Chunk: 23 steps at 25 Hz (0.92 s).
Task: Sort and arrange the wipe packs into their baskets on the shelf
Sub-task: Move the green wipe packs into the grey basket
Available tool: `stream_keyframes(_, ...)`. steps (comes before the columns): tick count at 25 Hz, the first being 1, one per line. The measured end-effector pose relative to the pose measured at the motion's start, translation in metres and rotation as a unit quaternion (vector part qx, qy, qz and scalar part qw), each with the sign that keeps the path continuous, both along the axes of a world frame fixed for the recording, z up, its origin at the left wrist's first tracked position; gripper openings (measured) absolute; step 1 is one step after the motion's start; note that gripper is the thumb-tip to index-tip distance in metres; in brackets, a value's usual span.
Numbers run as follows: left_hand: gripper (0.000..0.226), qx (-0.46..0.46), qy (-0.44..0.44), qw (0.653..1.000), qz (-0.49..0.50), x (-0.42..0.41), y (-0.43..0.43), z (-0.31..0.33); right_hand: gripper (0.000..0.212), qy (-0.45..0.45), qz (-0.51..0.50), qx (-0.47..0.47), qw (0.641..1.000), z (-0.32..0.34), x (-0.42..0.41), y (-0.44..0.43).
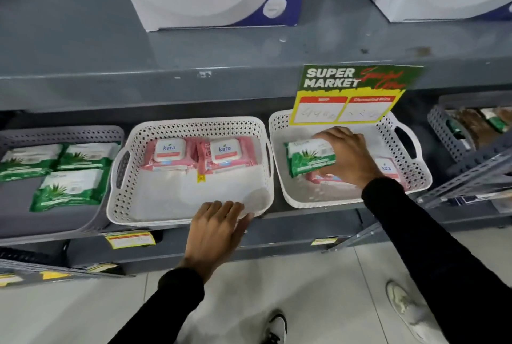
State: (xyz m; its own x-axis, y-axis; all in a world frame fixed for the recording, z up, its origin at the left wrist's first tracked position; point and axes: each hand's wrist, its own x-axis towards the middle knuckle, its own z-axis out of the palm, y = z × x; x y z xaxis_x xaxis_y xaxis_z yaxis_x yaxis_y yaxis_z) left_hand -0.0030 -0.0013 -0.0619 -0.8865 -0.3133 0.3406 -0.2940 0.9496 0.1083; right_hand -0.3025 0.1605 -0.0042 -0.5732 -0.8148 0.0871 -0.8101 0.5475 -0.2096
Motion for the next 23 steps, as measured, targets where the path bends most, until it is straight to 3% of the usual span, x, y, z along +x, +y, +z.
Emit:
stream_keyframes(5, 0.035, -0.001, 0.031, 0.999, 0.021, 0.032, -0.048, 0.018, 0.085, -0.046, -0.041, -0.144, 0.988, 0.033, 0.035, -0.026)
stream_keyframes(8, 0.037, 0.009, 0.053, 0.997, 0.05, 0.069, -0.084, 0.022, 0.079, -0.07, 0.01, -0.175, 0.982, 0.053, 0.087, -0.089)
stream_keyframes(17, 0.022, -0.025, 0.134, 0.98, 0.148, 0.239, -0.252, 0.008, 0.082, -0.063, 0.138, -0.147, 0.977, 0.043, 0.304, -0.358)
stream_keyframes(23, 0.045, -0.086, 0.14, 0.968, 0.188, 0.285, -0.307, -0.019, 0.087, -0.03, 0.2, -0.069, 0.977, -0.005, 0.408, -0.476)
